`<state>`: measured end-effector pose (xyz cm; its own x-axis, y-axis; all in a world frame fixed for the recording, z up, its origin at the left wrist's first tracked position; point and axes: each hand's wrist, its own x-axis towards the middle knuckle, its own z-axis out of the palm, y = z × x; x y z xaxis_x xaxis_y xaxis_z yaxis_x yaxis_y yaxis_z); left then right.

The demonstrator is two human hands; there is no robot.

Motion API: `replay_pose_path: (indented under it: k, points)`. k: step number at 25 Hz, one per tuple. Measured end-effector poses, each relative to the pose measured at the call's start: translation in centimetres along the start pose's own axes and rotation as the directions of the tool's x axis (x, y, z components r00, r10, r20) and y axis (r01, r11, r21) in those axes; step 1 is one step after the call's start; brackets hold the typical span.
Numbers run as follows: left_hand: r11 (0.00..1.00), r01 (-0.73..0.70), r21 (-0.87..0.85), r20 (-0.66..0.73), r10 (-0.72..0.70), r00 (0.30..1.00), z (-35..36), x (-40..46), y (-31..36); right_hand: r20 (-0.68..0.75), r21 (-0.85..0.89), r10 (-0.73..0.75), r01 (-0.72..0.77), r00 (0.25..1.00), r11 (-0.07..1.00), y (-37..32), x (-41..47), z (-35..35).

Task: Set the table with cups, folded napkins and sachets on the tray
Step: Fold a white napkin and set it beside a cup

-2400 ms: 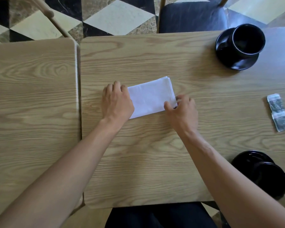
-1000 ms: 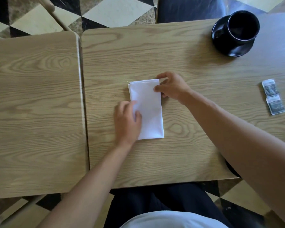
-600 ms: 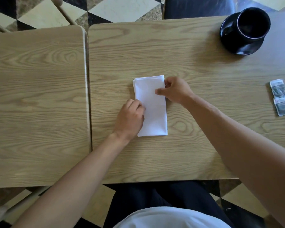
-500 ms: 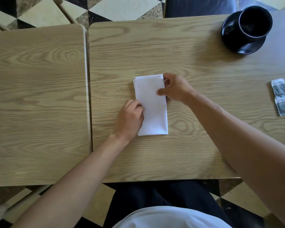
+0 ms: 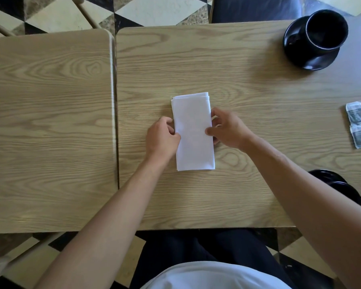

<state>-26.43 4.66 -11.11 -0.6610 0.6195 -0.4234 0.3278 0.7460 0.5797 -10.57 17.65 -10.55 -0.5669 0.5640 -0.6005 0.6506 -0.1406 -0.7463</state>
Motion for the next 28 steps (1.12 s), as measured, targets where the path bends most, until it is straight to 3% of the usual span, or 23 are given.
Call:
replay_pose_path:
  k: [3, 6, 10, 12, 14, 17, 20, 23, 28]
  points:
    - [0.989, 0.095, -0.113, 0.070, -0.088, 0.994, -0.6, 0.6, 0.0, 0.028, 0.162, -0.083, 0.077, 0.996, 0.984, -0.3, -0.8, 0.1]
    - [0.911, 0.208, -0.356, 0.180, -0.151, 0.972, -1.4, 0.5, 0.1, 0.077, 0.264, -0.156, 0.130, 0.985, 0.956, -1.1, -1.6, 0.1]
    - [0.585, 0.406, -0.702, 0.471, -0.045, 0.881, -2.7, 0.3, -0.1, 0.123, 0.474, -0.228, 0.145, 0.966, 0.869, -2.8, -2.3, -0.2]
    - [0.400, 0.564, -0.723, 0.649, 0.115, 0.752, -3.2, 0.1, -0.2, 0.152, 0.592, -0.261, 0.124, 0.953, 0.797, -3.5, -2.5, -0.4]
    - [0.297, 0.652, -0.698, 0.714, 0.215, 0.667, -3.3, -0.1, 0.0, 0.154, 0.622, -0.244, 0.098, 0.957, 0.777, -3.6, -2.5, -0.6]
    - [0.299, 0.610, -0.734, 0.672, 0.183, 0.718, -2.6, 0.0, 0.0, 0.105, 0.583, -0.167, 0.075, 0.980, 0.809, -2.6, -2.1, -0.8]
    - [0.466, 0.506, -0.726, 0.592, 0.049, 0.805, -2.1, 0.4, -0.6, 0.093, 0.520, -0.069, 0.011, 0.993, 0.854, -0.9, -1.8, -0.6]
    - [0.498, 0.512, -0.700, 0.582, -0.018, 0.813, -2.0, 0.4, -0.7, 0.125, 0.483, -0.021, -0.043, 0.992, 0.874, 0.2, -1.6, -0.1]
    - [0.591, 0.473, -0.654, 0.591, 0.008, 0.806, -2.0, 0.5, -1.1, 0.136, 0.503, 0.010, -0.078, 0.991, 0.861, 0.9, -1.7, -0.1]
